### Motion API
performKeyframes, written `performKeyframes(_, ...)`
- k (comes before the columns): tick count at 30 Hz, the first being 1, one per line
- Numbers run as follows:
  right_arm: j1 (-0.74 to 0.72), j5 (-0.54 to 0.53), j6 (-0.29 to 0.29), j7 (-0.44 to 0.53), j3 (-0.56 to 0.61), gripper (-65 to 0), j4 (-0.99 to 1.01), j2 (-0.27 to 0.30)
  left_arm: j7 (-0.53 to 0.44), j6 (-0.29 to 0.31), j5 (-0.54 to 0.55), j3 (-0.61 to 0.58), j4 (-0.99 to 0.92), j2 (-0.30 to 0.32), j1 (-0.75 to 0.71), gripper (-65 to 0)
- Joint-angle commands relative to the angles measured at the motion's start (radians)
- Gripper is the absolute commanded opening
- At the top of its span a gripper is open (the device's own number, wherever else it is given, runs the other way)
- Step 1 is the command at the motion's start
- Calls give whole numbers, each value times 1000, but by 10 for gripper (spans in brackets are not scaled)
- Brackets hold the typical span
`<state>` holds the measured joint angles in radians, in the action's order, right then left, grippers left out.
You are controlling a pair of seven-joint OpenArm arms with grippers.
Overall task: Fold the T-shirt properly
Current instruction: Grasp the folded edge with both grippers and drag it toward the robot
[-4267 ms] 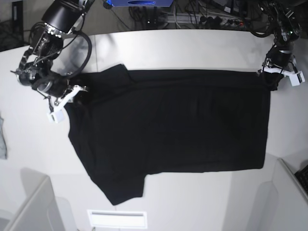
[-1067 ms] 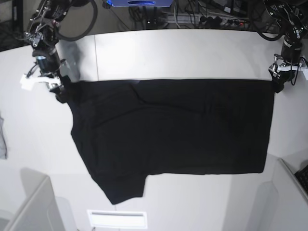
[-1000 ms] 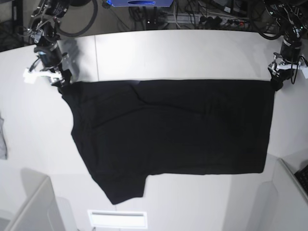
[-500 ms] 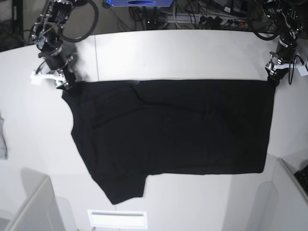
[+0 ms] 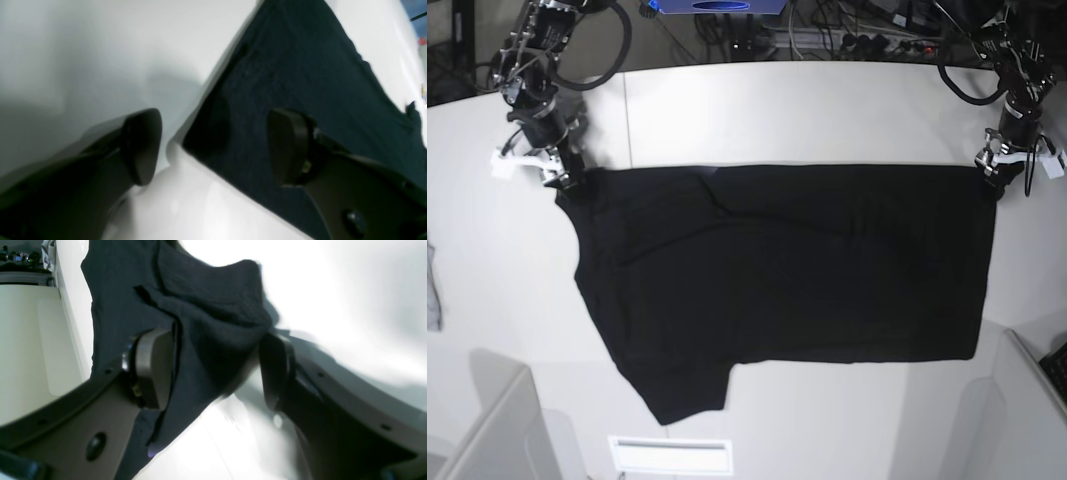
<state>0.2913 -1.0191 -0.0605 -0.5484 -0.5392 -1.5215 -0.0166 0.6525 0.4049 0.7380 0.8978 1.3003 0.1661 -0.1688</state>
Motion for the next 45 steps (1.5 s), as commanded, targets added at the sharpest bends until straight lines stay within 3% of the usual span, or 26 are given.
performKeyframes(1,-7,4,9,-5,0,-260,3,7,20,-7,-16,1,3,6,4,-169)
performKeyframes(14,-30,6,9,-5,0,-261,52,7,20,-10,-19,-98,-93,10,38,-196)
performKeyframes(16,-30,6,9,-5,0,-261,52,7,20,-10,-19,-102,-95,10,39,-272)
performKeyframes(19,-30,38,9,-5,0,-273,52,7,20,-11,-19,-104,-95,11,44,-453)
performKeyframes(22,-39,122,4,-5,0,-375,52,5,20,-11,-19,-101,-93,11,44,-601)
performKeyframes(24,-43,170,4,-5,0,-449,52,5,20,-11,-19,-96,-93,11,44,-650)
performKeyframes(30,-45,197,4,-5,-2,-545,52,4,20,-11,-19,-96,-90,13,38,-650)
performKeyframes(33,-45,197,4,-5,-5,-650,52,5,20,-11,-19,-96,-87,22,36,-650)
performKeyframes(45,-24,197,4,-5,-11,-650,43,5,20,-11,-21,-104,-14,34,-31,-650)
